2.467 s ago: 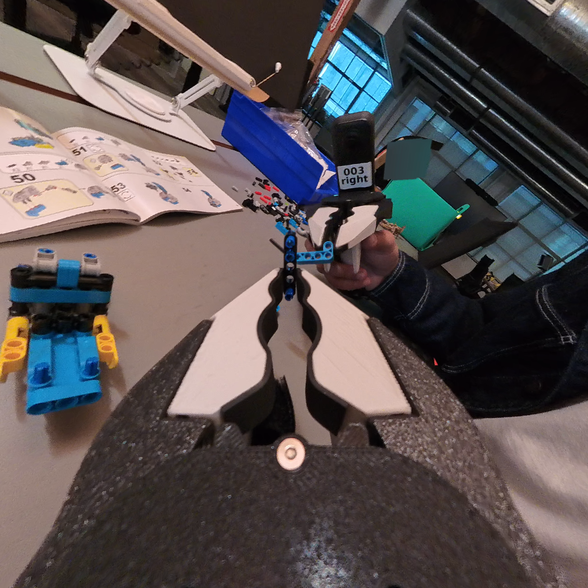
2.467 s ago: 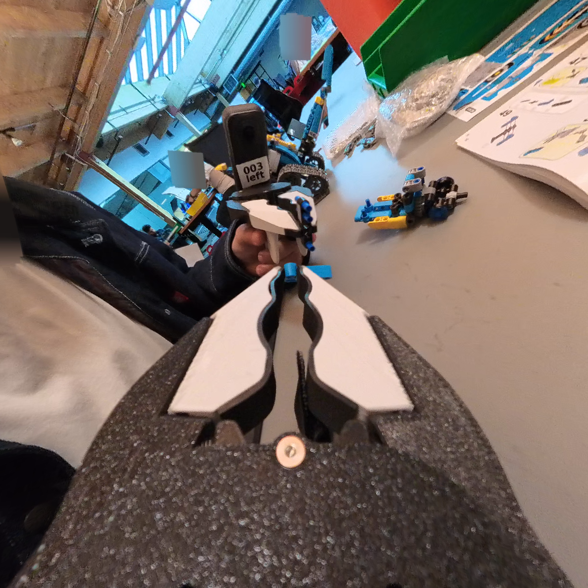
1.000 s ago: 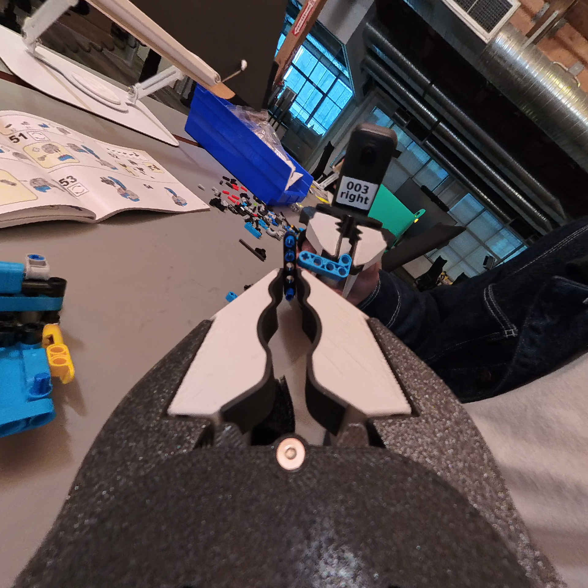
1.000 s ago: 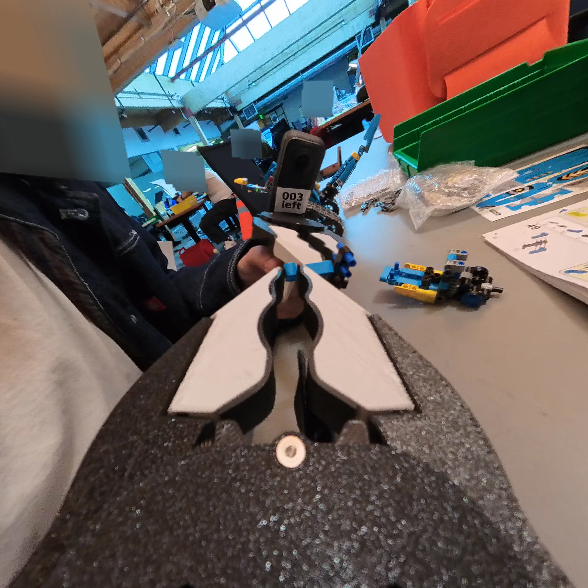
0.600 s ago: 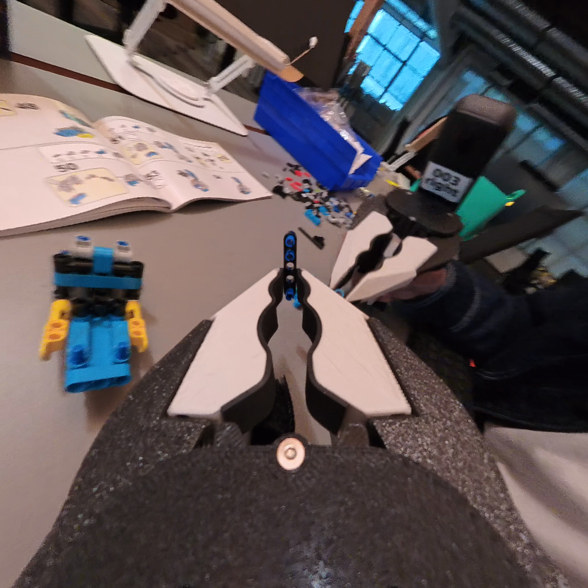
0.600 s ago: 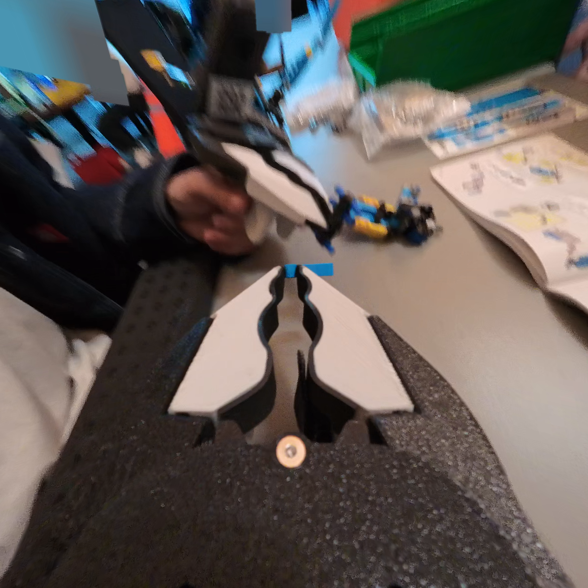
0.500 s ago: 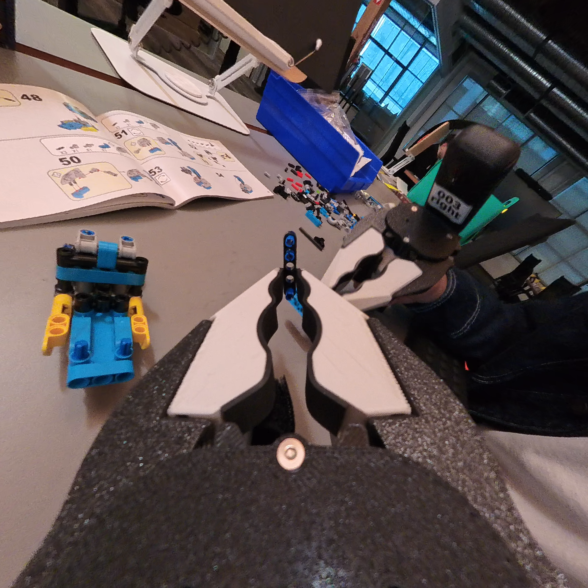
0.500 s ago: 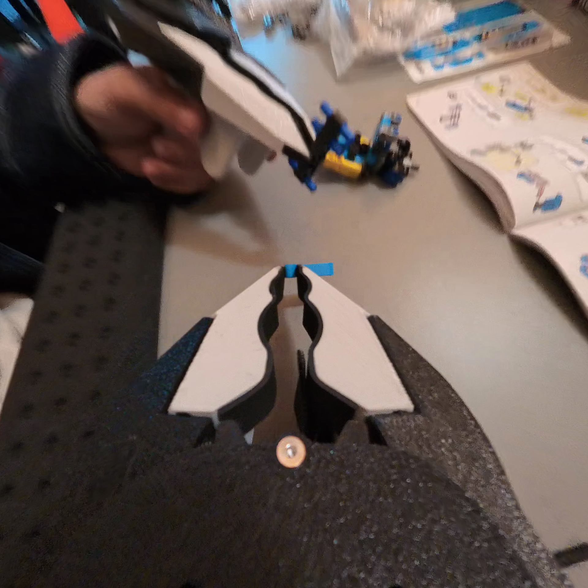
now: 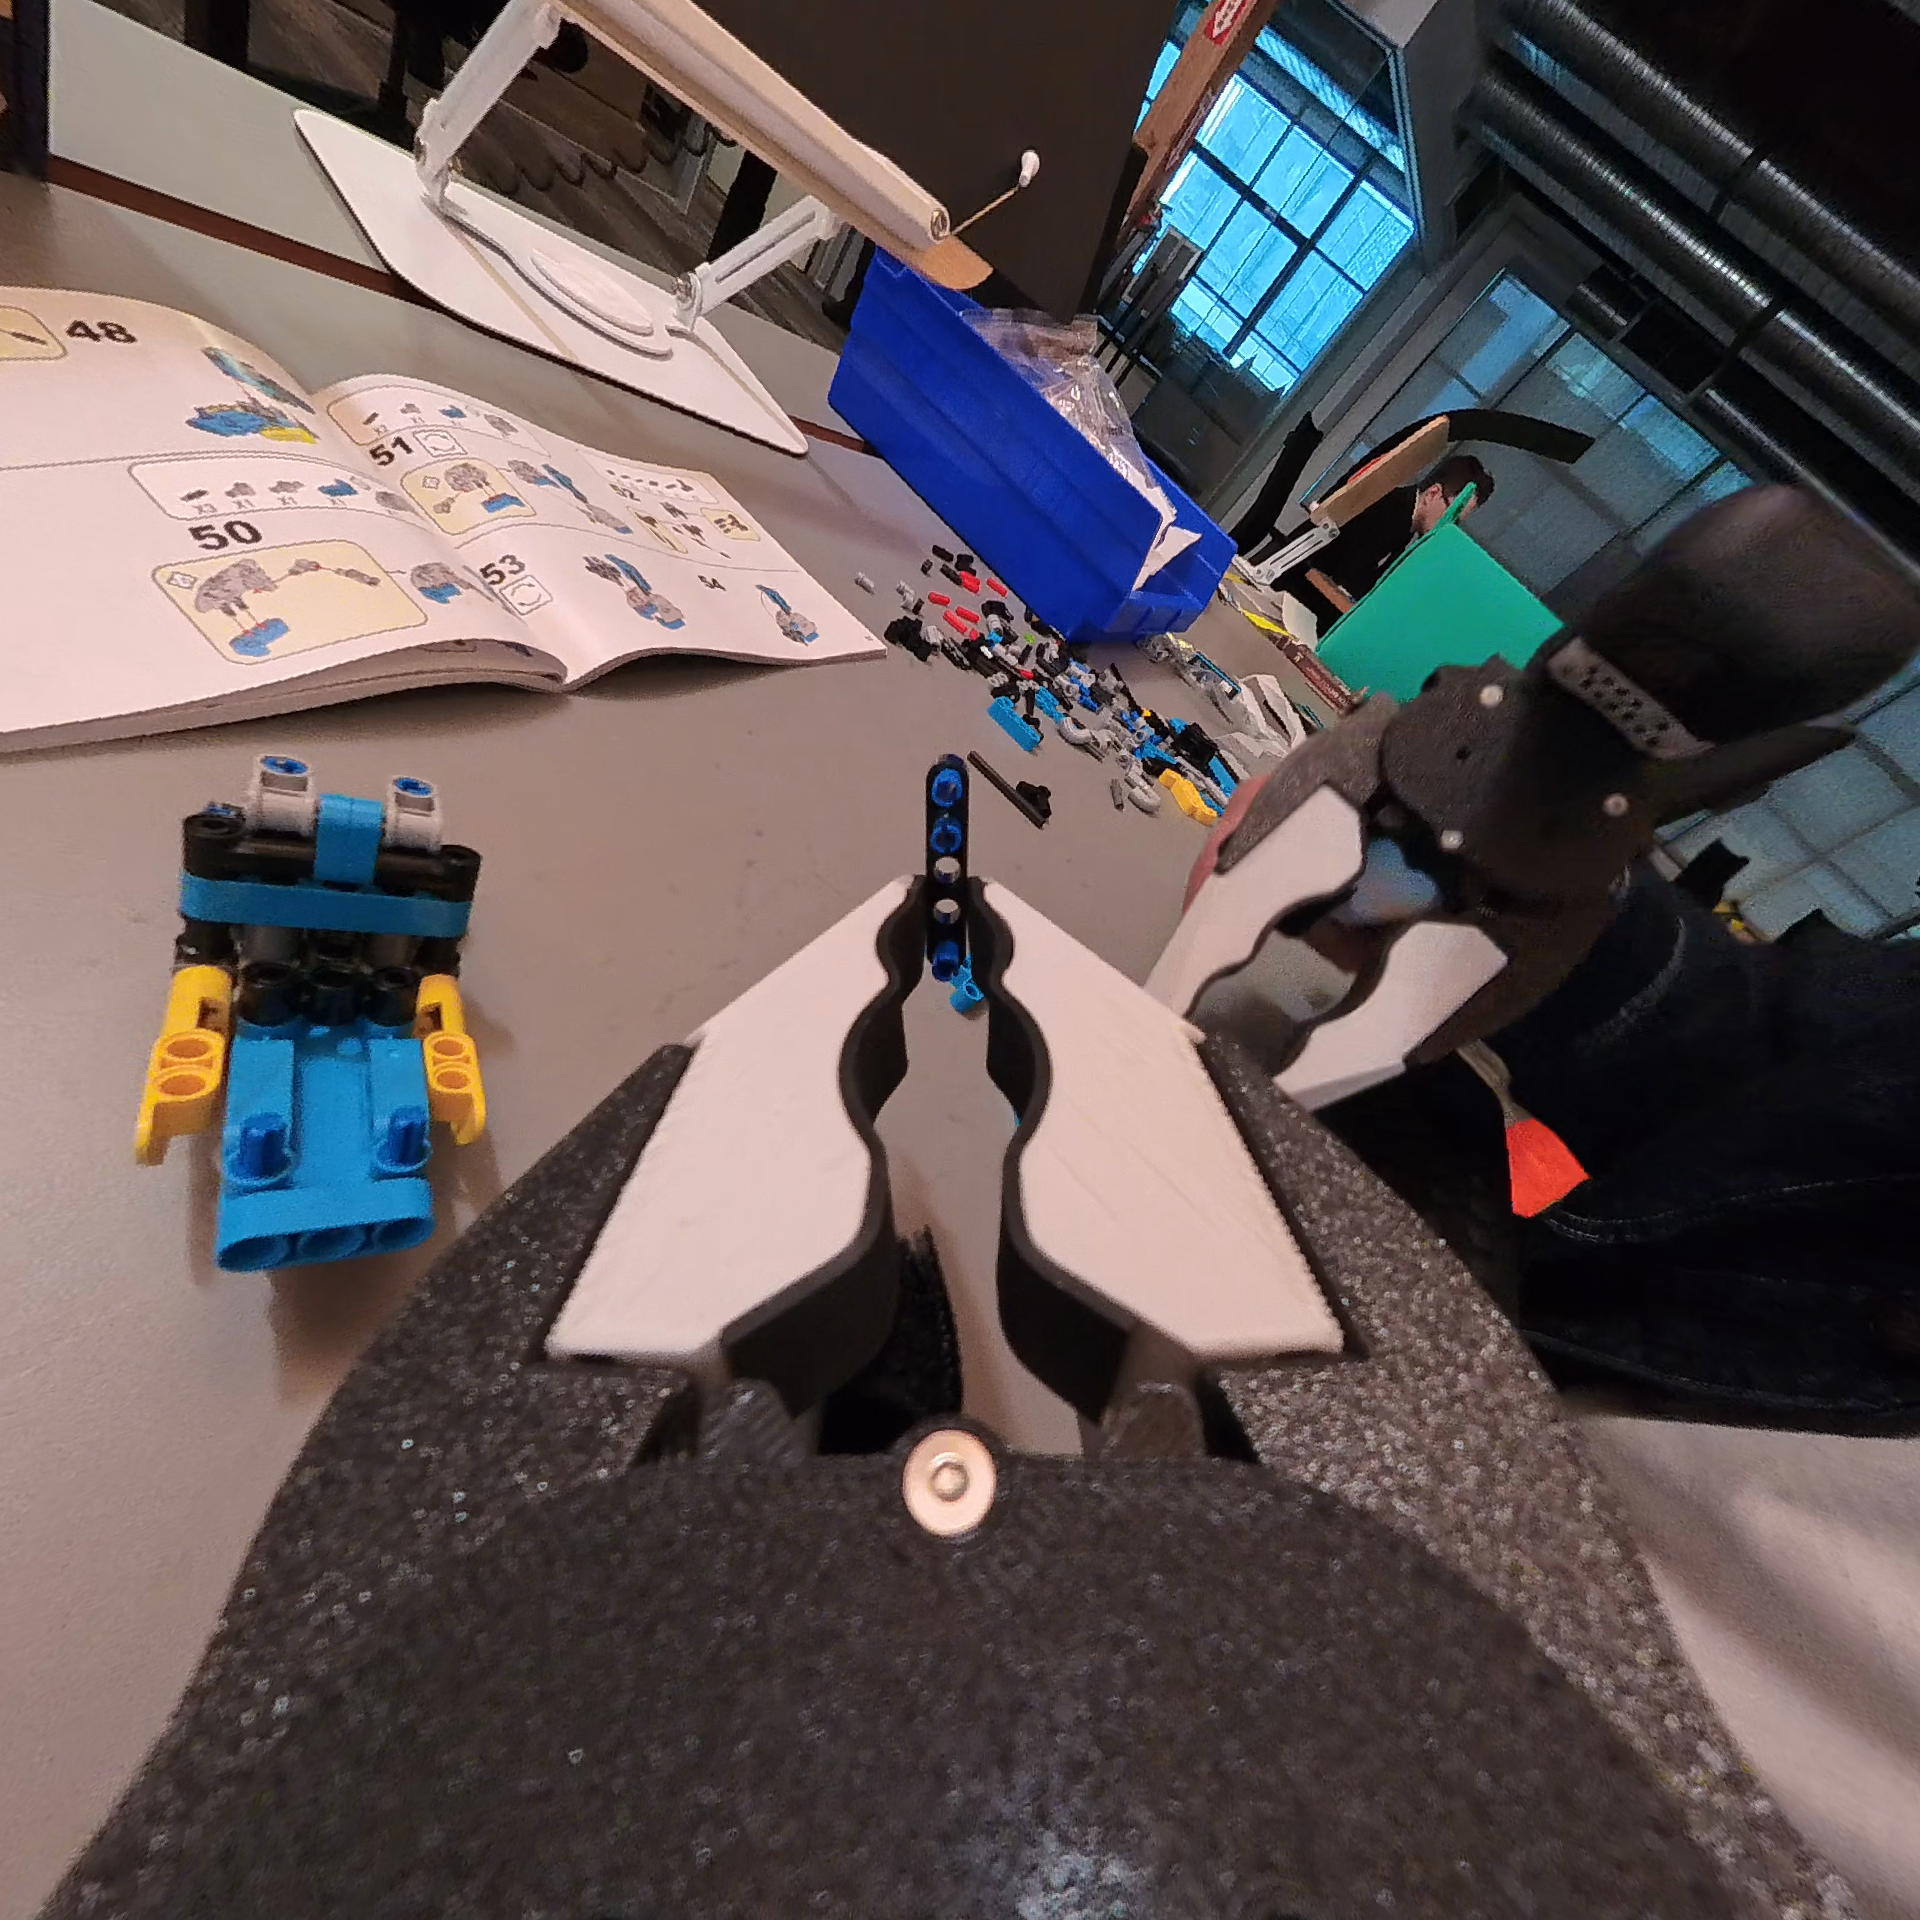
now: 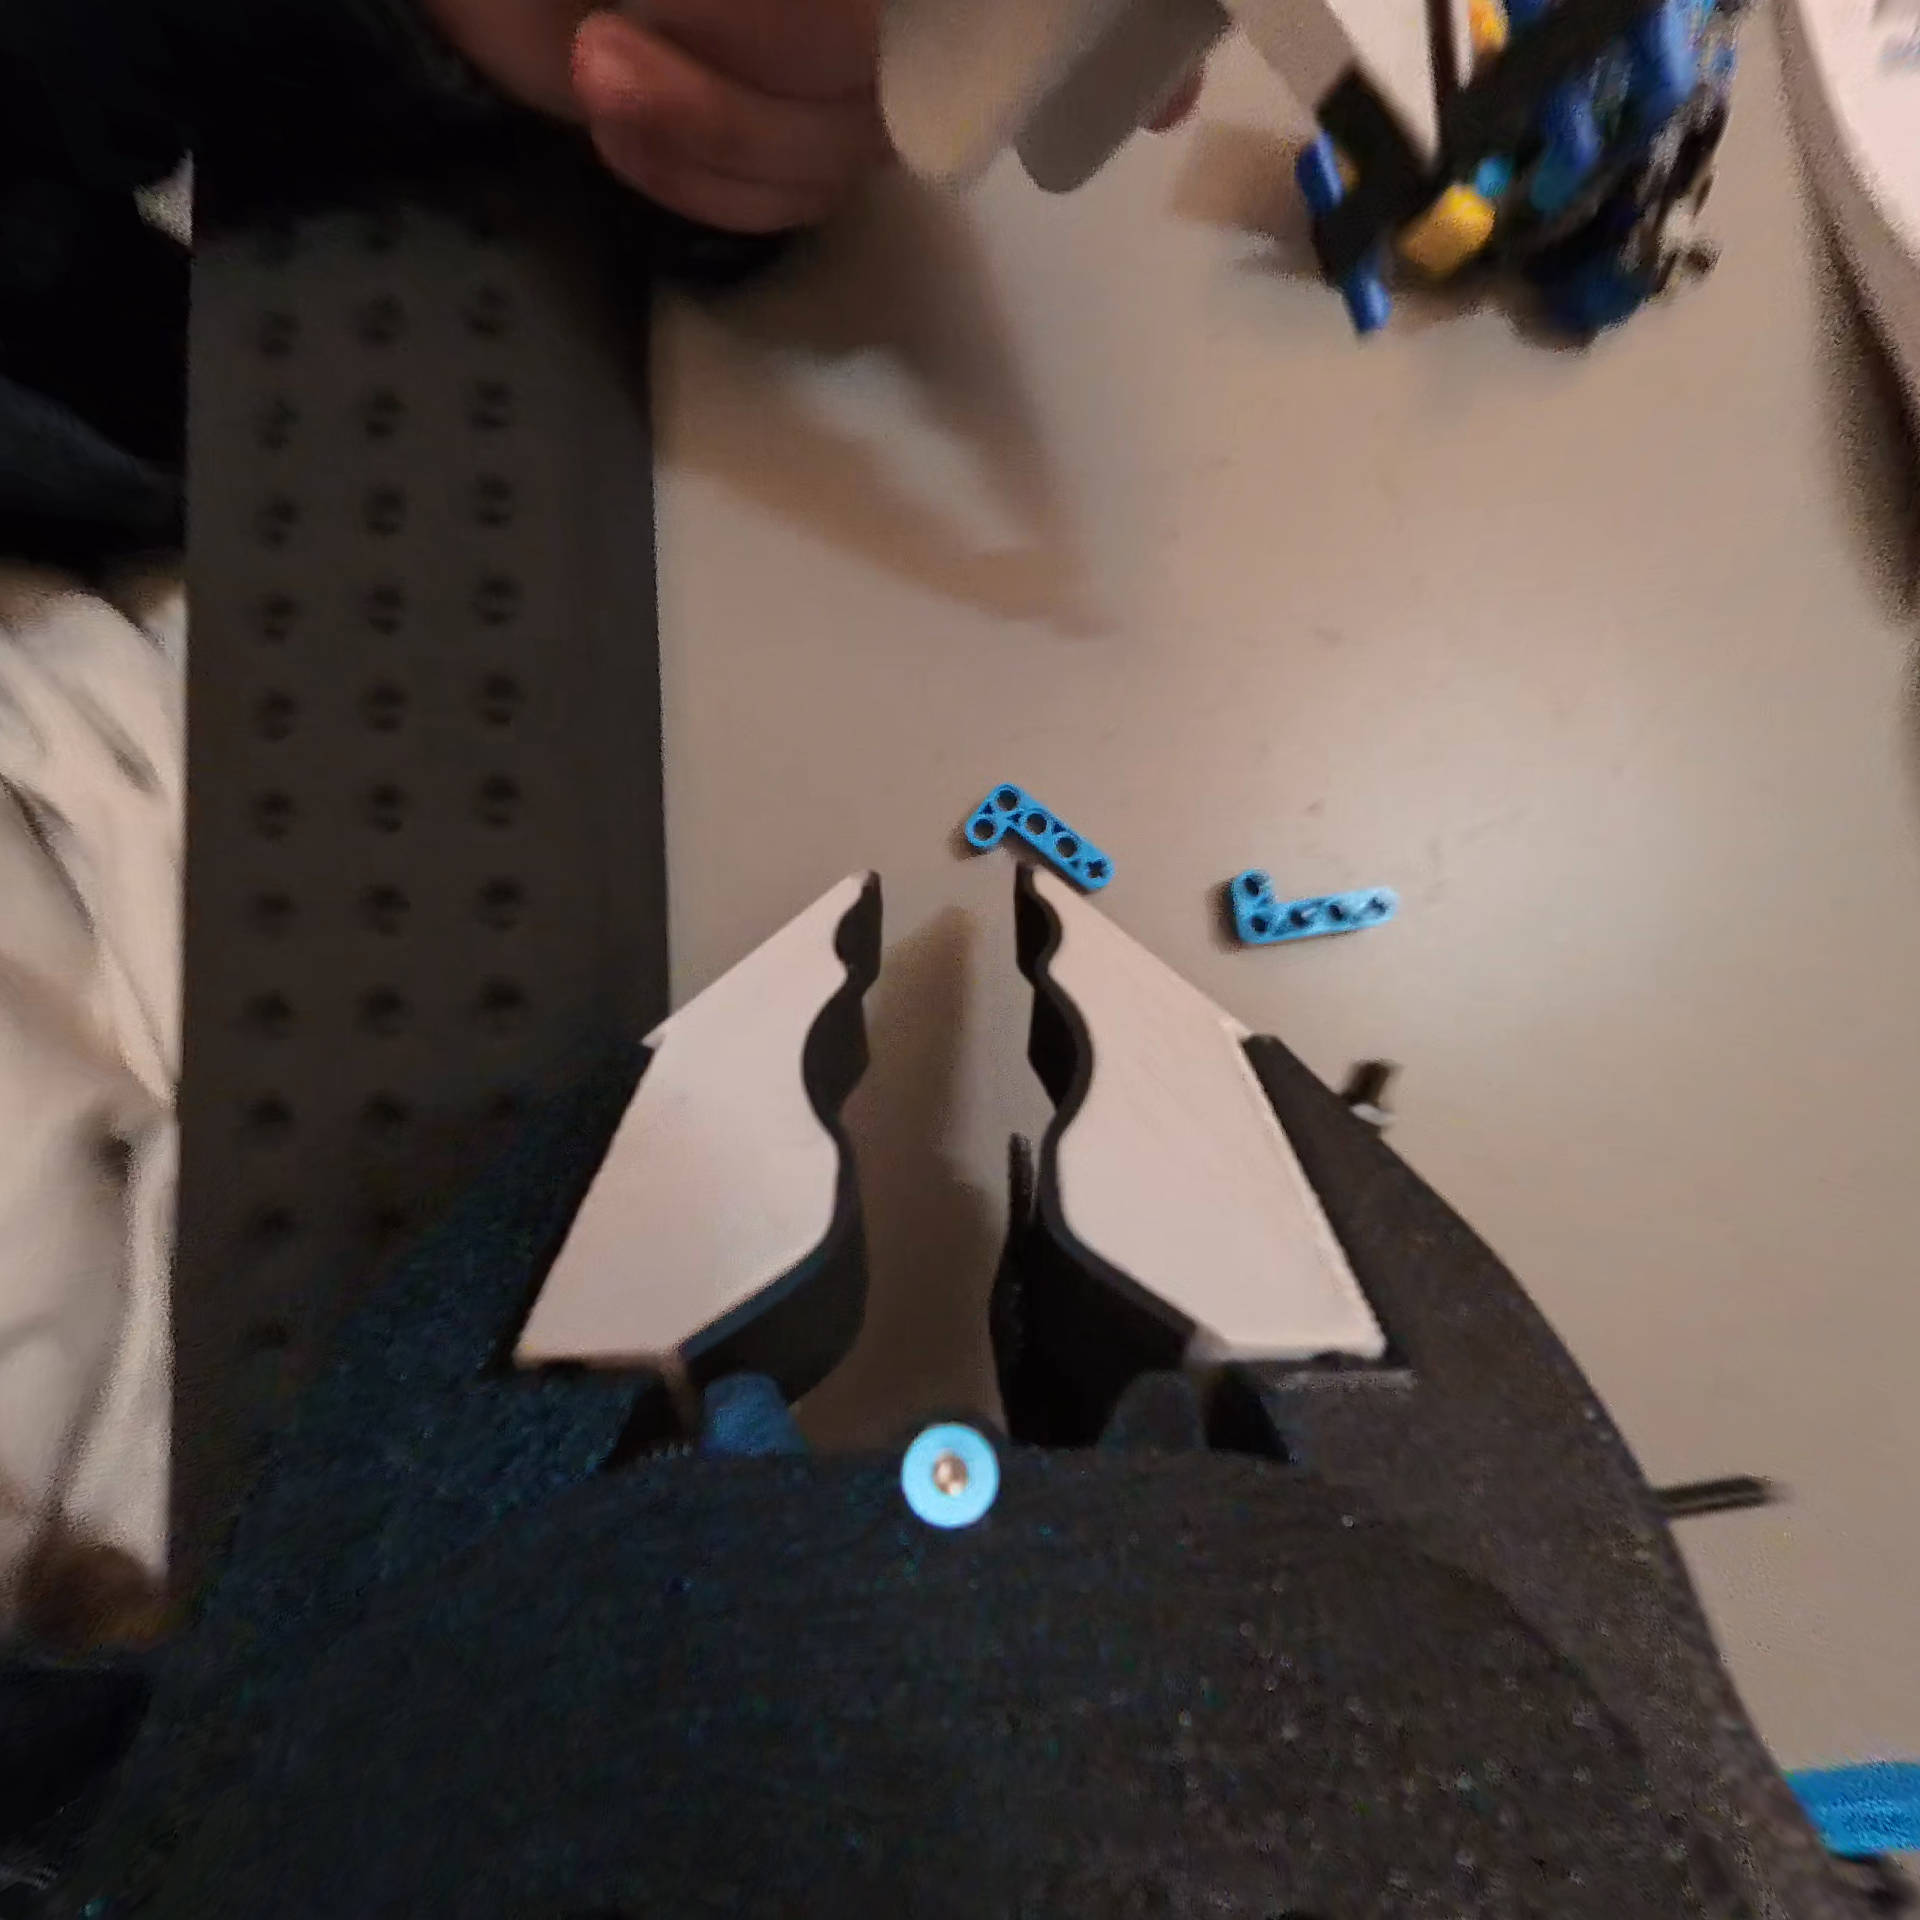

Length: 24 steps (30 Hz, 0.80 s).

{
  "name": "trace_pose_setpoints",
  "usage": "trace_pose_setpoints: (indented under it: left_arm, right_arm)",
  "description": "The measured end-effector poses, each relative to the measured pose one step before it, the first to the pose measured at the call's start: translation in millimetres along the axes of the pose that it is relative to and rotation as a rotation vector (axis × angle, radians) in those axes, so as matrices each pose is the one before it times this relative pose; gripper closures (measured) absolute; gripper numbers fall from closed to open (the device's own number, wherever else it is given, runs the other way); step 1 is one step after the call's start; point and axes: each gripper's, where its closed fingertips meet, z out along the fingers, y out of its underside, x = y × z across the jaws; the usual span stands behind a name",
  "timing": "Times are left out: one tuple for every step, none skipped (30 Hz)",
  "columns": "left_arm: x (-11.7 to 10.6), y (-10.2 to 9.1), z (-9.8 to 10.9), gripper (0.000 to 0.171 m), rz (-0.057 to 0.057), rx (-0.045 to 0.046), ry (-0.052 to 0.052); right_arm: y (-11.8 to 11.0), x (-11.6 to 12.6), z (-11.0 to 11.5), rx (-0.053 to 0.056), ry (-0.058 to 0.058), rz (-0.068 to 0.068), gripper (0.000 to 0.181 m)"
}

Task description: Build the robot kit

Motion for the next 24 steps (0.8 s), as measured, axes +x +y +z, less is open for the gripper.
trace_pose_setpoints:
  left_arm:
    - [-0.10, -0.30, -0.26, 0.164, -0.0020, 0.00190, 0.0007]
    - [-0.11, -0.50, -0.42, 0.164, -0.0022, 0.00301, 0.0002]
    - [0.05, -0.78, -0.48, 0.164, -0.0026, 0.00480, 0.0018]
    - [0.15, -0.67, -0.51, 0.164, -0.0042, 0.00462, 0.0033]
    - [0.01, -0.82, -0.58, 0.164, -0.0042, 0.00458, 0.0026]
    - [-0.04, -0.80, -0.66, 0.164, -0.0040, 0.00570, 0.0020]
    - [0.00, -0.93, -0.66, 0.164, -0.0055, 0.00517, 0.0034]
    - [0.05, -0.72, -0.46, 0.164, -0.0066, 0.00455, 0.0039]
    - [-0.07, -0.62, -0.41, 0.164, -0.0062, 0.00349, 0.0034]
    - [0.16, -0.31, -0.12, 0.164, -0.0059, 0.00225, 0.0045]
    - [0.18, -0.18, -0.05, 0.164, -0.0048, 0.00096, 0.0042]
    - [-0.23, 0.08, 0.17, 0.164, -0.0034, -0.00096, 0.0004]
    - [-0.30, 0.11, 0.03, 0.164, -0.0020, -0.00050, -0.0001]
    - [0.04, -0.20, 0.02, 0.164, -0.0012, 0.00049, 0.0009]
    - [0.10, -0.31, -0.26, 0.164, -0.0009, 0.00211, 0.0009]
    - [0.11, -0.19, -0.16, 0.164, -0.0013, 0.00152, 0.0014]
    - [0.18, -0.25, -0.22, 0.164, -0.0019, 0.00139, 0.0024]
    - [0.49, -0.28, -0.25, 0.164, -0.0035, 0.00203, 0.0045]
    - [0.57, -0.57, -0.26, 0.164, -0.0035, 0.00339, 0.0048]
    - [0.72, -0.66, -0.54, 0.164, -0.0036, 0.00451, 0.0057]
    - [1.00, -1.26, -0.65, 0.164, -0.0052, 0.00772, 0.0084]
    - [1.64, -1.79, -0.97, 0.165, -0.0079, 0.01107, 0.0134]
    - [1.74, -2.33, -1.19, 0.164, -0.0099, 0.01402, 0.0152]
    - [1.82, -2.89, -1.53, 0.164, -0.0099, 0.01721, 0.0151]
  right_arm:
    - [-4.10, 2.92, -3.01, -0.0082, -0.0049, -0.0861, 0.156]
    - [-4.11, 4.23, -0.84, -0.0069, 0.0003, -0.0771, 0.157]
    - [-3.27, 2.97, 1.58, -0.0054, -0.0155, -0.0643, 0.160]
    - [-0.46, -2.44, 3.74, -0.0182, -0.0527, -0.0604, 0.160]
    - [1.94, 3.49, 4.18, -0.0294, -0.0163, -0.0585, 0.163]
    - [4.86, 7.65, 4.32, -0.0442, 0.0064, -0.0497, 0.162]
    - [6.48, 0.93, 3.65, -0.0561, -0.0325, -0.0462, 0.163]
    - [3.51, 3.43, 2.06, -0.0391, -0.0091, -0.0323, 0.163]
    - [0.41, -0.64, 0.70, -0.0183, -0.0301, -0.0254, 0.163]
    - [-0.22, -2.06, -0.06, -0.0133, -0.0369, -0.0153, 0.164]
    - [0.22, 0.90, -0.03, -0.0162, -0.0182, -0.0013, 0.167]
    - [-0.31, -2.16, 0.47, -0.0124, -0.0331, -0.0003, 0.167]
    - [-2.22, -2.28, 0.81, 0.0010, -0.0242, -0.0071, 0.167]
    - [-3.12, -0.27, 1.48, 0.0066, -0.0045, -0.0148, 0.166]
    - [-0.95, -0.02, 2.37, -0.0066, 0.0003, -0.0153, 0.167]
    - [1.84, 0.30, 3.35, -0.0217, 0.0003, -0.0098, 0.167]
    - [3.85, 0.69, 3.75, -0.0301, -0.0007, -0.0024, 0.167]
    - [-4.04, 1.15, -0.24, 0.0239, -0.0003, 0.0088, 0.174]
    - [-0.62, 0.87, 1.19, 0.0062, 0.0006, 0.0106, 0.174]
    - [-0.42, 1.44, -0.01, 0.0091, -0.0028, 0.0328, 0.175]
    - [0.05, 4.36, -1.14, 0.0116, 0.0144, 0.0430, 0.174]
    - [-4.40, 1.31, -4.34, 0.0603, -0.0005, 0.0442, 0.175]
    - [-8.76, 2.11, -8.44, 0.0971, 0.0008, 0.0612, 0.175]
    - [-10.67, 5.26, -11.06, 0.1126, 0.0188, 0.0754, 0.175]
